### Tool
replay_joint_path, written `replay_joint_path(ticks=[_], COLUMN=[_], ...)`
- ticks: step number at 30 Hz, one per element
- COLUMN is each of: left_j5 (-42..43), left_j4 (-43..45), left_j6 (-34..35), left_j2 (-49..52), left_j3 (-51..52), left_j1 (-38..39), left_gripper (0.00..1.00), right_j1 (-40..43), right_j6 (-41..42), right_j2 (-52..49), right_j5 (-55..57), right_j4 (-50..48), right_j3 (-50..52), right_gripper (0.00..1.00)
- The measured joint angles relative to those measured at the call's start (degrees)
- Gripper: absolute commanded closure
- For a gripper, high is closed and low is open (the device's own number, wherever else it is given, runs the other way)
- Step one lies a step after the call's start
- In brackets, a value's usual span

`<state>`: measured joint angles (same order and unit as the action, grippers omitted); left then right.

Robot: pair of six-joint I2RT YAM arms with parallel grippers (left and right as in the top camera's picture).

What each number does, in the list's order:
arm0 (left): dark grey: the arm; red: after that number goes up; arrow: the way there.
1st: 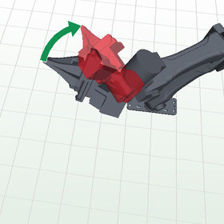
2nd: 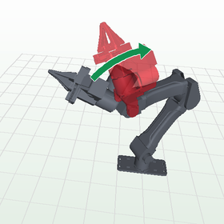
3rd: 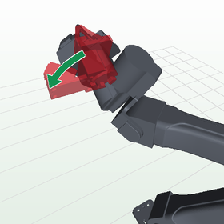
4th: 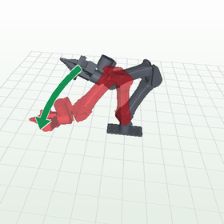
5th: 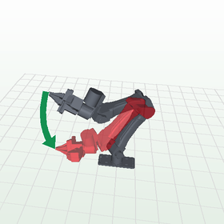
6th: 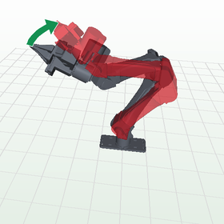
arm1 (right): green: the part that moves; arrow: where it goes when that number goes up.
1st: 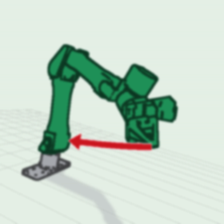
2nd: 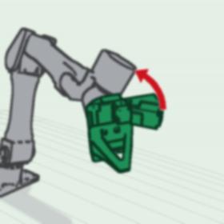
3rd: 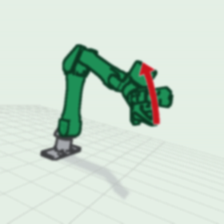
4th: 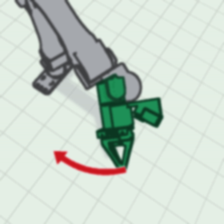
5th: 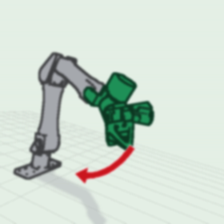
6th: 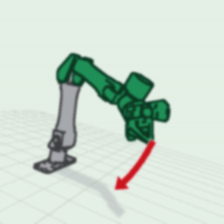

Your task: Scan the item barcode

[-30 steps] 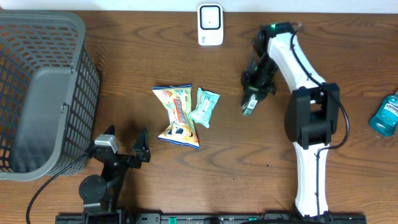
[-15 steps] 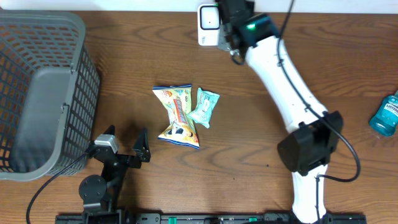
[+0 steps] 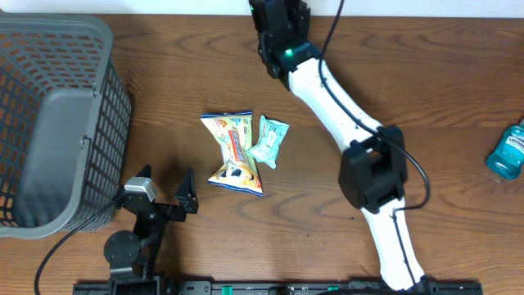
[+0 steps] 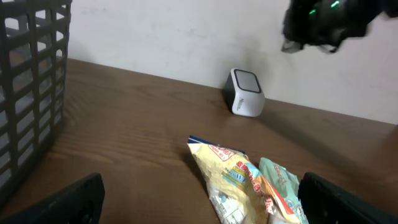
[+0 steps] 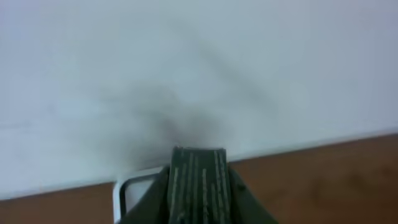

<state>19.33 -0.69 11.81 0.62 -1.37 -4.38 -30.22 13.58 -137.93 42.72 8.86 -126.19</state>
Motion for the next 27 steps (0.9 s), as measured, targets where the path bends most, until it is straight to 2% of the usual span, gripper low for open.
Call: replay_joint_path(ticks=[5,11,19,22,27], left_j5=[0.0,0.0,0.0,0.0,0.0], left_j4=[0.0,0.0,0.0,0.0,0.0], left_j6=[0.0,0.0,0.0,0.0,0.0], left_j2=[0.0,0.0,0.0,0.0,0.0], left_j3=[0.0,0.0,0.0,0.0,0.0], left_j1=[0.0,0.0,0.0,0.0,0.0], left_gripper=[0.02,0.02,0.02,0.02,0.02], right_j1=[0.2,0.9,2.2,2.2,2.4], right_j6=[-6.9,-9.8,-9.9,-10.0,-11.8], right_j2=[-5.5,-8.7,-10.1,-10.1,-9.0], right_j5=[0.9,-0.3,-2.2,-1.0,4.1], right_j4=[-16.4,-21.6,-21.6,-18.7,-4.5], right_j3=[0.2,0.2,0.2,0.1,-0.2], right_gripper=[0.83,0.81,0.77,0.78,0.77])
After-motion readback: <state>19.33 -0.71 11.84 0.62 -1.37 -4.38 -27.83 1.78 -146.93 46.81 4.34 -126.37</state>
